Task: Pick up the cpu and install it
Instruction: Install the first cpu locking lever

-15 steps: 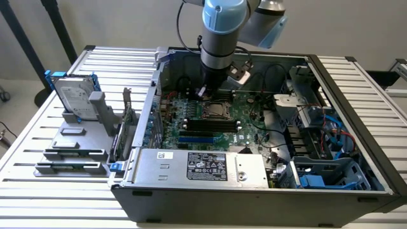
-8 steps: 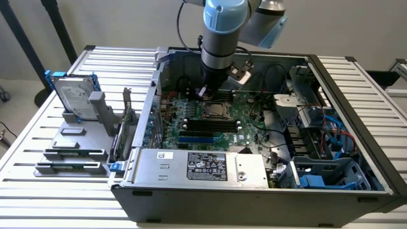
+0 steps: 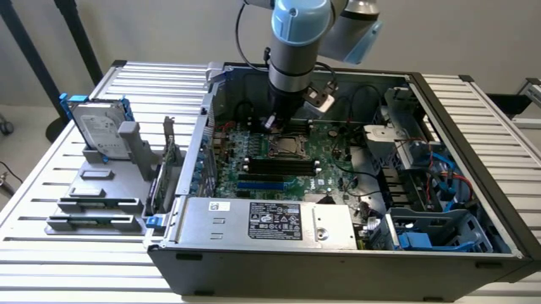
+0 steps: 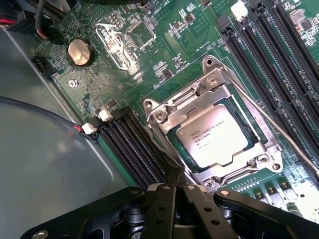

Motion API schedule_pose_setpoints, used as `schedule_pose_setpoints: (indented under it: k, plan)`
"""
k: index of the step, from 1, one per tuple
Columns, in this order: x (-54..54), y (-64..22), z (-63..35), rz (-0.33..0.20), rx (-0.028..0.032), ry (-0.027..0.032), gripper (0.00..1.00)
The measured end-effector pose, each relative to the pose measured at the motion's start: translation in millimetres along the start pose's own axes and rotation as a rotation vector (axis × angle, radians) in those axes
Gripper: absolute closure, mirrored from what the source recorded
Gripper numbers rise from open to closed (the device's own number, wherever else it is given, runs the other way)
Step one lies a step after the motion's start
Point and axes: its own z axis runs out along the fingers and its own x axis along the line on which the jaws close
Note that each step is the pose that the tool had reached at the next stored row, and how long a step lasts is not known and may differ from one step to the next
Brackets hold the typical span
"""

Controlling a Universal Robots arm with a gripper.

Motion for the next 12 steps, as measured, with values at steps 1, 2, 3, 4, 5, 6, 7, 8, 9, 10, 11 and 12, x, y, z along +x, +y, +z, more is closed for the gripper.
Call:
schedule_pose_setpoints:
  k: [1,2,3,4,5,6,7,8,9,10,11,12]
  plan:
    - [0.1,0.1,0.1,0.000,-0.0002,-0.0002,0.89]
    - [0.1,0.3,0.3,0.000,-0.0002,-0.0004,0.89]
    - [0.2,0.5,0.4,0.000,-0.0003,-0.0005,0.89]
    - [0.3,0.7,0.5,0.000,-0.0004,-0.0006,0.89]
    - [0.5,0.9,0.7,0.000,-0.0004,-0.0006,0.89]
    - [0.7,1.2,0.7,0.000,-0.0005,-0.0006,0.89]
    - [0.9,1.6,0.8,0.000,-0.0005,-0.0007,0.89]
    - [1.3,2.1,0.8,0.000,-0.0006,-0.0007,0.89]
    - [1.7,2.6,0.8,0.000,-0.0006,-0.0007,0.89]
    - [2.1,3.2,0.8,0.000,-0.0007,-0.0008,0.89]
    - [2.5,3.8,0.8,0.000,-0.0007,-0.0009,0.89]
    - [2.9,4.3,0.8,0.000,-0.0007,-0.0008,0.89]
